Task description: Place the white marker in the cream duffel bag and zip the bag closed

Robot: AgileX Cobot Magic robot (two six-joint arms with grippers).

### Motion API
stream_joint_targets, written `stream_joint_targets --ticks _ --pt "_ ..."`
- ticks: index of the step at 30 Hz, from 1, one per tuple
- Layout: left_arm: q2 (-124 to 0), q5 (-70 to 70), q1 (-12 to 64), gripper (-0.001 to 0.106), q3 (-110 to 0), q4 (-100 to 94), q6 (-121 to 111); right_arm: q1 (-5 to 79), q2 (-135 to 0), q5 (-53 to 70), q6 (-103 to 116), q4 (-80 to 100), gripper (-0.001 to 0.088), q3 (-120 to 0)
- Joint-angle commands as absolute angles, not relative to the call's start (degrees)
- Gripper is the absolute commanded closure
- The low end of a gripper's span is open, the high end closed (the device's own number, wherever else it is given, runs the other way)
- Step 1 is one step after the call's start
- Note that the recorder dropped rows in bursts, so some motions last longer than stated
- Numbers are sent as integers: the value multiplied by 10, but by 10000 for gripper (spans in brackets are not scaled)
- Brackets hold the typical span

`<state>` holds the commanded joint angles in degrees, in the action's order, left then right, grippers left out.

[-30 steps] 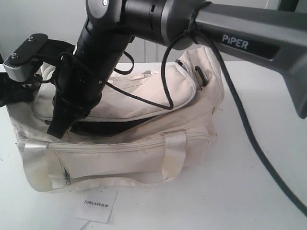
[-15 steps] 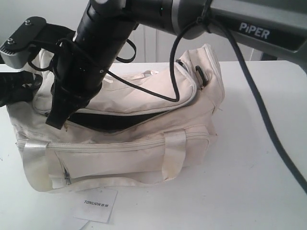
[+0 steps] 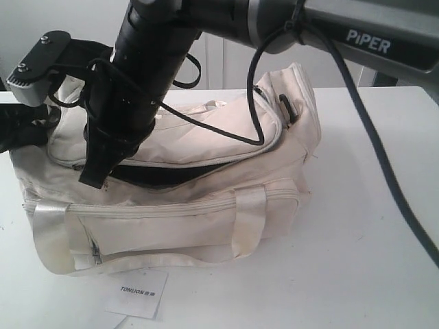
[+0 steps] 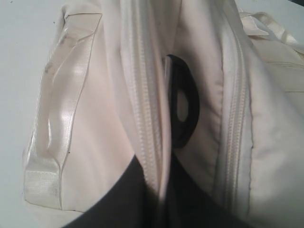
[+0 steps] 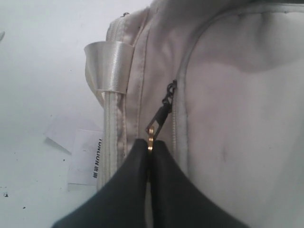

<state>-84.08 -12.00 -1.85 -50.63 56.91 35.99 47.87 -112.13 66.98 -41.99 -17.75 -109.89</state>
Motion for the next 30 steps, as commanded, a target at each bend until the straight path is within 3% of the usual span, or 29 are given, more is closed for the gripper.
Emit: stream_joint_targets --ticks 30 --pt "-841 -118 -19 1053 -506 567 360 456 -1114 700 -398 -160 868 -1099"
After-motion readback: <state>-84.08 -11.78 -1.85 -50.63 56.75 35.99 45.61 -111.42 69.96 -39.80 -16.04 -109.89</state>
